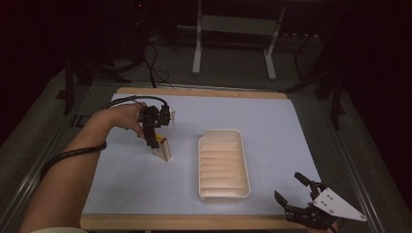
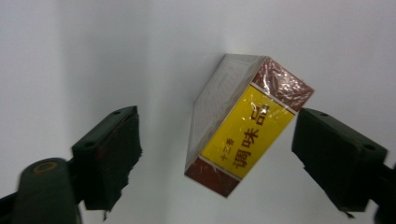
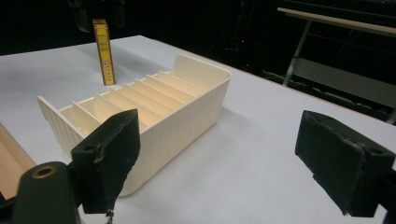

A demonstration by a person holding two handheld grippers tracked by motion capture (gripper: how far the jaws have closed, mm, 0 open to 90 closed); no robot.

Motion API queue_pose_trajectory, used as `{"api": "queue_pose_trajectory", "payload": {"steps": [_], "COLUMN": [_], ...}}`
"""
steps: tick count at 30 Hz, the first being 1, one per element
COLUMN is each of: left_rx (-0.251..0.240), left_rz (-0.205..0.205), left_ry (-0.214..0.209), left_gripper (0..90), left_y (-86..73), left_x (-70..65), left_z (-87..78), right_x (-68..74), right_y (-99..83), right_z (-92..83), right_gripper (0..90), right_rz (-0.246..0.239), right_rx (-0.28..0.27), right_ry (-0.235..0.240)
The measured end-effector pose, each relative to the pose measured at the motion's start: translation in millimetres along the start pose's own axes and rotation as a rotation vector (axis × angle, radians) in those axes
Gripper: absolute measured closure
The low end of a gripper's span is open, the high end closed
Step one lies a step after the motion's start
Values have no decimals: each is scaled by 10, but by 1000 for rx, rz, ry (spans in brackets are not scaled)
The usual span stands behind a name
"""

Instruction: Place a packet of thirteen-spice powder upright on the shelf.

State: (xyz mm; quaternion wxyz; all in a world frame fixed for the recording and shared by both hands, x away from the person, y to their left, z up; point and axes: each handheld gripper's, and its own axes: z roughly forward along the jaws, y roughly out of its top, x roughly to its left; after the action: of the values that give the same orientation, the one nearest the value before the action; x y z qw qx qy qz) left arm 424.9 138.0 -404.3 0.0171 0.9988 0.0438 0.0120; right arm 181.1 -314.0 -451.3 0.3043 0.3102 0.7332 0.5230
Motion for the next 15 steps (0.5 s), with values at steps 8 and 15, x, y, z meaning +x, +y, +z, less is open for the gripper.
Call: {"api": "queue_pose_trajectory", "payload": {"steps": [8,15], "left_rx": [-4,-7], "left_rz": [47,55], "left_ry": [-3,-55], "left_gripper": [447,671], "left_y": [18,24], "left_x": [-9,2], "left_z": [121,154], "right_x": [-3,-1], "right_y": [-1,-1], "right_z": [0,2], "right_gripper": [141,141], "right_rz": [0,1], "right_rx": [1,4], "right_ry": [1,5]}}
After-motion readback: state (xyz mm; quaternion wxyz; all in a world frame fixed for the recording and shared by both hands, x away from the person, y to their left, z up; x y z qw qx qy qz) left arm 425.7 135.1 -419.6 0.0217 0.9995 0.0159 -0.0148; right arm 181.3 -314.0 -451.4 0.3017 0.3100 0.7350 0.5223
